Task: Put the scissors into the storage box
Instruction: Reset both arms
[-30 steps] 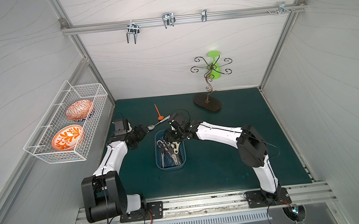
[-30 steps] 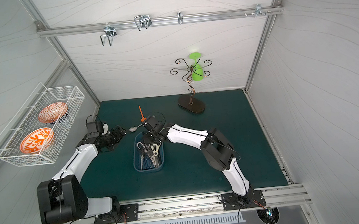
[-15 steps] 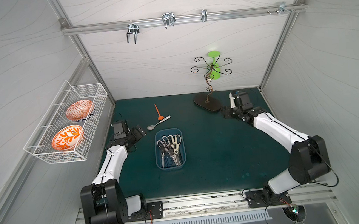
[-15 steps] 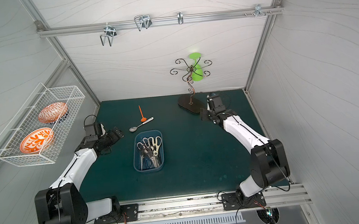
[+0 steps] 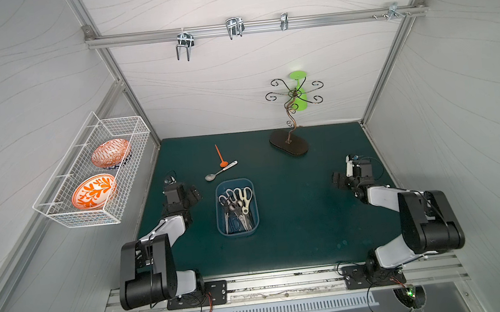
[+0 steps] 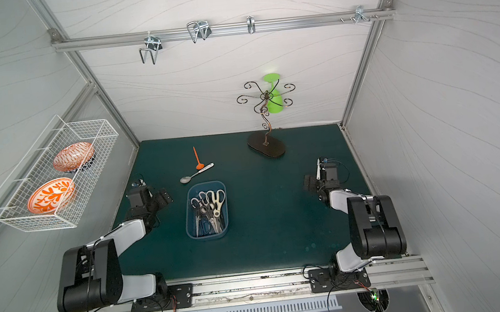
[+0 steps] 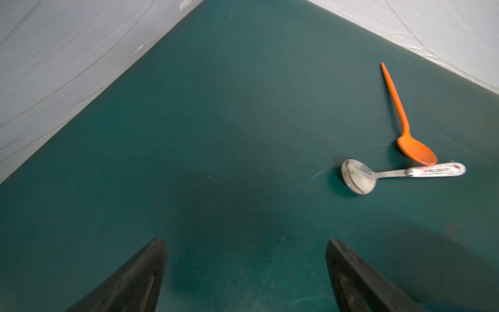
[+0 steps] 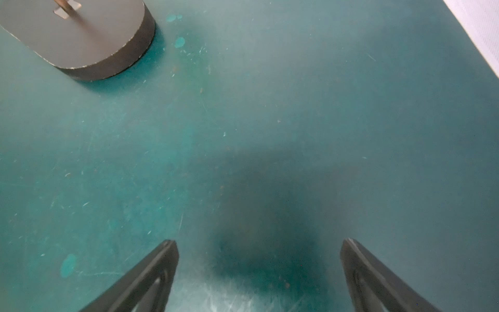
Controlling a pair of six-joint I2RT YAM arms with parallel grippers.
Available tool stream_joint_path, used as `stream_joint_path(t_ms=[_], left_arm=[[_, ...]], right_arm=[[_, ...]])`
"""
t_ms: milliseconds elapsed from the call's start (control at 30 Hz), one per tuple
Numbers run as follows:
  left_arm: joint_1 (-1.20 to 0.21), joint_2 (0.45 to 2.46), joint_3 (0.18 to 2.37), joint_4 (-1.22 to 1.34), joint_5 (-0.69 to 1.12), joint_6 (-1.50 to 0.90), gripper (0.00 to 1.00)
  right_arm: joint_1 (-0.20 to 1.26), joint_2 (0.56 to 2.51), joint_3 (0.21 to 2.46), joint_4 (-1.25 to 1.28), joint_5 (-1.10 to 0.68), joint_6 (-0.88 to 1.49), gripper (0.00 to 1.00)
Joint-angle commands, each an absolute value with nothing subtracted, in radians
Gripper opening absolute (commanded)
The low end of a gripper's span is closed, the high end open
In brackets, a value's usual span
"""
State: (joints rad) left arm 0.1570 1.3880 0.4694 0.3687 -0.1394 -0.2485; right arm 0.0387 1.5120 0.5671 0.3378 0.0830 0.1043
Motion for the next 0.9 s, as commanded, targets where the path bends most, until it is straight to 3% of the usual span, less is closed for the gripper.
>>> stream_joint_path(t_ms=[0,67,200,333,867], left_arm=[[0.132,1.431,0.43,0.683,-0.174,-0.206,0.98],[0.091,1.45,0.433,0.709,-0.19,-0.155,0.99],[-0.02,1.562,0.416,0.88,-0.263,-0.029,1.0],[-0.025,1.562,0.403,0.889,-0.303,-0.047,1.0],[-0.022,1.554,0.407,0.867,-0.293,-0.051,1.0]], right_arm=[[0.042,1.52,0.526,0.597,0.101,0.088,0.99],[0.082,1.533,0.487,0.669,0.158,0.058,0.99],[0.086,1.563,0.434,0.796,0.102,0.03,0.99],[0.077,1.57,0.448,0.781,0.036,0.014,0.99],[0.094,1.567,0.447,0.778,0.056,0.0,0.99]])
